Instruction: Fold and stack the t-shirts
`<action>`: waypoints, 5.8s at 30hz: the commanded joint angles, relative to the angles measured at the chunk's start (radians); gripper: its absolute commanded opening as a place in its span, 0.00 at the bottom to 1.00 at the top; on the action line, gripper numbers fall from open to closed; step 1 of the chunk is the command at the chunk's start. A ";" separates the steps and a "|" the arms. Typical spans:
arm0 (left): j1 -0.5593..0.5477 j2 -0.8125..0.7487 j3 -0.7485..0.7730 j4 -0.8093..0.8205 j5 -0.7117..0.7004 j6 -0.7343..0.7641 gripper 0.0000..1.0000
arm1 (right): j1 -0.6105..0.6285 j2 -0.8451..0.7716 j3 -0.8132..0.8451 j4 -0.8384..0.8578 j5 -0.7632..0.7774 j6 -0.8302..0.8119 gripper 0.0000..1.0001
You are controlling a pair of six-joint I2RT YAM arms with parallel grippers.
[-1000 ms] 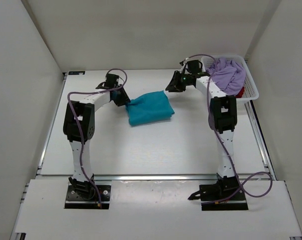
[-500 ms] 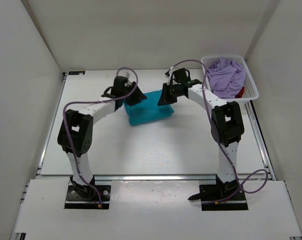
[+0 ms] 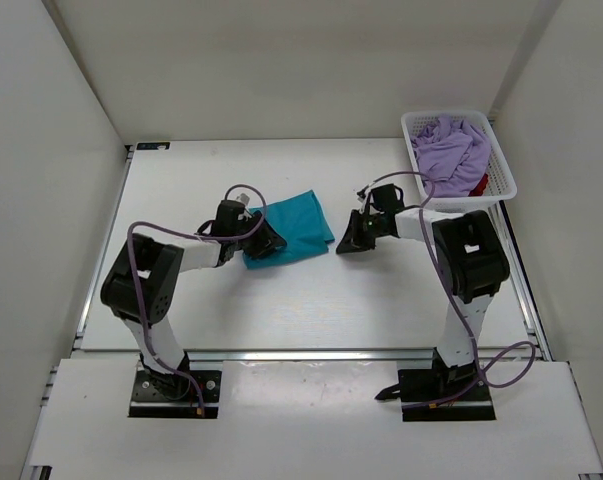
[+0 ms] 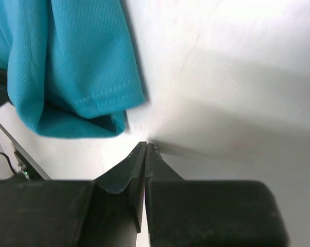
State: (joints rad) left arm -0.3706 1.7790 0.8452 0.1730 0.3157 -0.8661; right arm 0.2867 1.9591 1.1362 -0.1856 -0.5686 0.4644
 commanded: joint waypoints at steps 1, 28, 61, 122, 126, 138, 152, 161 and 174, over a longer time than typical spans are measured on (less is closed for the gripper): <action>0.012 -0.113 -0.044 -0.003 0.019 -0.007 0.56 | 0.028 -0.098 -0.041 0.052 0.003 -0.009 0.00; 0.306 0.094 0.078 0.040 0.115 -0.043 0.53 | 0.078 0.066 0.057 0.098 -0.005 0.022 0.00; 0.075 -0.323 -0.186 0.011 -0.036 0.030 0.50 | 0.065 0.377 0.749 -0.175 -0.057 -0.009 0.00; 0.842 0.347 0.555 -0.167 0.086 -0.001 0.24 | 0.172 -0.362 -0.193 0.288 -0.162 0.079 0.46; 0.846 0.364 0.623 -0.231 0.036 0.035 0.26 | 0.180 -0.336 -0.168 0.281 -0.171 0.080 0.46; 0.691 0.757 1.367 -0.624 0.049 0.131 0.21 | 0.169 -0.304 -0.147 0.235 -0.142 0.071 0.45; 0.728 0.700 1.284 -0.589 0.124 0.108 0.72 | 0.169 -0.253 -0.101 0.242 -0.157 0.086 0.50; 0.568 0.476 1.011 -0.448 0.074 0.154 0.99 | 0.216 -0.244 -0.013 0.206 -0.119 0.083 0.60; 0.412 -0.021 0.346 -0.112 0.010 0.045 0.99 | 0.118 -0.289 0.146 0.121 0.032 0.036 0.00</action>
State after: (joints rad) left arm 0.1078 1.8992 1.2705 -0.0959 0.3202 -0.7815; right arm 0.4446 1.7134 1.1893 -0.0666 -0.6079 0.5259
